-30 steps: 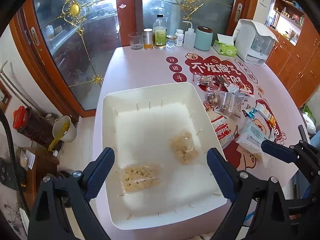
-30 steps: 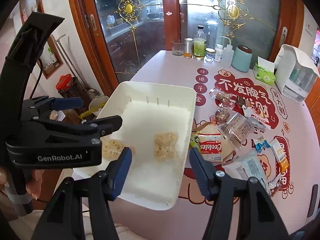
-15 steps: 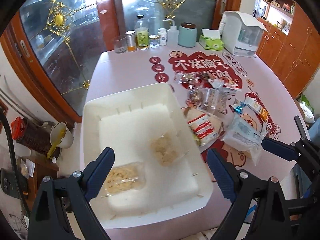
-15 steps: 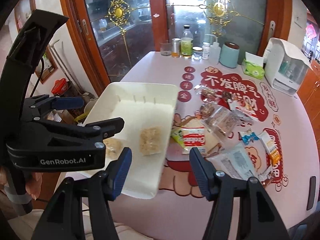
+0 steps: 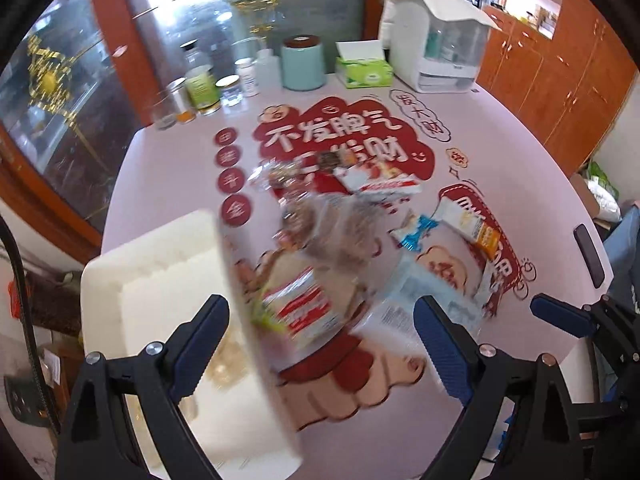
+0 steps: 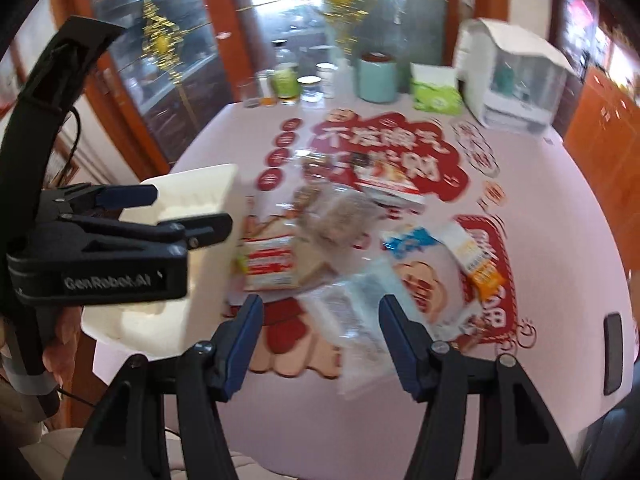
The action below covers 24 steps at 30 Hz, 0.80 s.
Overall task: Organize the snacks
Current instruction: 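Grasp the red DONGZAO bag with the left tool while the right grasps the OATS bar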
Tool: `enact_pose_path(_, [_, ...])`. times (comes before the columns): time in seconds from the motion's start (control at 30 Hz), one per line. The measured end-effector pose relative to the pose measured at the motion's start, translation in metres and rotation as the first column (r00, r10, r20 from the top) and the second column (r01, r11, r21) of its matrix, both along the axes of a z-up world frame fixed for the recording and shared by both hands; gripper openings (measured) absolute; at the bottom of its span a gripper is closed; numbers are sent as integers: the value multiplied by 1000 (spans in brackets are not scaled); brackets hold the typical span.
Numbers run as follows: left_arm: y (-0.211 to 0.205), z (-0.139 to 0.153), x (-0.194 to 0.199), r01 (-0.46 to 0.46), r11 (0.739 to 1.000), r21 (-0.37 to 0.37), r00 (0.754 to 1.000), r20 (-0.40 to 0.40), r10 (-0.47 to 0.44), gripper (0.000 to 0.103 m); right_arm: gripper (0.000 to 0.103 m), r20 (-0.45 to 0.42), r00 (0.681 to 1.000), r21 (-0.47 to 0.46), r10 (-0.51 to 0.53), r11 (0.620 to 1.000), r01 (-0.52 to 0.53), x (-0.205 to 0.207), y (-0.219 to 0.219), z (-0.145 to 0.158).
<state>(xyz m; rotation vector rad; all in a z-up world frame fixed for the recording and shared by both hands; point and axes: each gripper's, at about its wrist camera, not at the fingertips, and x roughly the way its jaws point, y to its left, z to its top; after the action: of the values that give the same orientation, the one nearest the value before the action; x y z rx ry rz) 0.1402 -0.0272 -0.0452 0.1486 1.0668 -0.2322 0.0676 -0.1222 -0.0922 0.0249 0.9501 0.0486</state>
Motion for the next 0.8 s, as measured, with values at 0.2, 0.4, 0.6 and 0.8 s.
enact_pose_path(0.2, [-55, -1, 40, 6, 1000, 21, 1000, -1, -6, 93, 60, -8, 999, -3, -51, 999, 51, 18, -73, -5])
enact_pose_path(0.4, [-93, -28, 92, -16, 998, 62, 999, -46, 19, 93, 60, 3, 997, -30, -73, 997, 73, 57, -136, -11])
enact_pose_path(0.6, [-111, -72, 139, -36, 995, 90, 990, -133, 48, 93, 60, -76, 996, -52, -45, 998, 41, 106, -175, -56])
enact_pose_path(0.8, [-120, -108, 175, -63, 995, 71, 971, -224, 77, 93, 60, -170, 985, -57, 15, 998, -25, 134, -184, -100])
